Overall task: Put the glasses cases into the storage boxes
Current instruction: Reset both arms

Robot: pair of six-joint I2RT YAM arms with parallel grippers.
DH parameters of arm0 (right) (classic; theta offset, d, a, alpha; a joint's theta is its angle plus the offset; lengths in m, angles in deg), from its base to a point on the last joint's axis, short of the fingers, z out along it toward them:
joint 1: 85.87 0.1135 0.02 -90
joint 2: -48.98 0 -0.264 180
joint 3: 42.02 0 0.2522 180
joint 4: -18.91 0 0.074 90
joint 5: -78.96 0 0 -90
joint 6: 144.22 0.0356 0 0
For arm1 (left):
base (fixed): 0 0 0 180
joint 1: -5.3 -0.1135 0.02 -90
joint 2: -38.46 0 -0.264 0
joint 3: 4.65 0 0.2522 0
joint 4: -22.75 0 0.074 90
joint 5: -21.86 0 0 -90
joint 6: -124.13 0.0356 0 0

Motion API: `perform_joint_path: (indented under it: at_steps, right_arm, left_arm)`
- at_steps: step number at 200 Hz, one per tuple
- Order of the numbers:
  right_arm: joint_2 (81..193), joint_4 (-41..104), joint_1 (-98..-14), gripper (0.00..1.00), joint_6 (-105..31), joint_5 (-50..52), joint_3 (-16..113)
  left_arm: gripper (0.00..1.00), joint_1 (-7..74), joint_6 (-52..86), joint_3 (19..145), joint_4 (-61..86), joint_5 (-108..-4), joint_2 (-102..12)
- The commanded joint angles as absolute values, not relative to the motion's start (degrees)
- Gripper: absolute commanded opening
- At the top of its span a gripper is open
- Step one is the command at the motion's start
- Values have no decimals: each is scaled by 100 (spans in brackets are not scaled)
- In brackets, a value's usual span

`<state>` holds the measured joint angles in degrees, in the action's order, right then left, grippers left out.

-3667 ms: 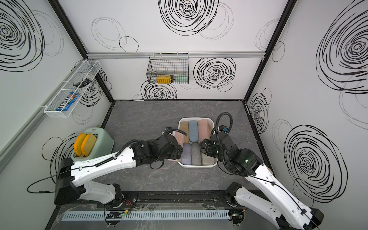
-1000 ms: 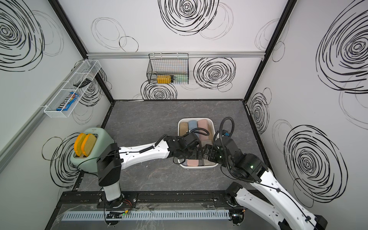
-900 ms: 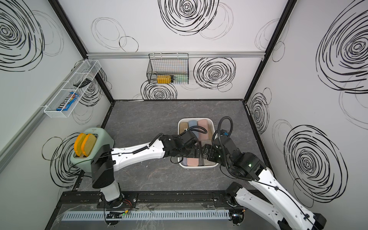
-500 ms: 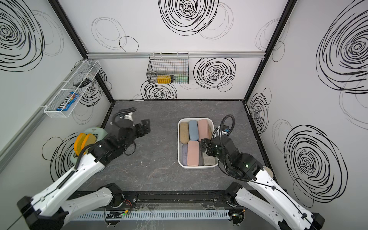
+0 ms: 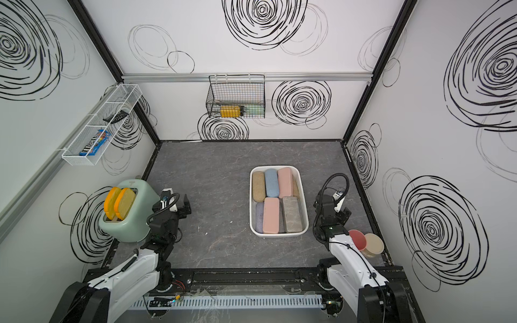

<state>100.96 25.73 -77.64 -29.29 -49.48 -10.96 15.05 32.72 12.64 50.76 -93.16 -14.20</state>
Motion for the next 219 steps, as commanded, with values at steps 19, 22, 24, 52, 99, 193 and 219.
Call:
perform_joint_path:
  at_steps: [19,22,24,52,99,193,219]
  right_arm:
    - [10577,495,-7987,97,-3714,-4536,-1404]
    - [10597,389,-8048,97,-3705,-4435,-1478]
    - [10614,302,-8085,97,-3690,-4373,-1518]
    - [10865,-791,-8300,97,-3683,-3865,-1922]
    - [12524,-2275,-8413,98,-4649,-2687,-1400]
    - [13329,-3031,-8588,97,-4967,-1602,-1362]
    - [13327,-3004,-8587,97,-4966,-1600,-1359]
  left_arm:
    - [96,1421,3272,1472,6531,-9106,-2102]
    - [96,1412,3244,1484,6607,-9049,-2224]
    - [96,1398,3213,1501,6659,-9012,-2305]
    - [96,637,2804,1633,7801,-7760,-3216]
    - [96,664,3153,2050,8255,-7295,-4372]
    - [96,547,3081,1843,9062,-6968,-4728]
    - [96,589,3109,1852,9039,-7045,-4718]
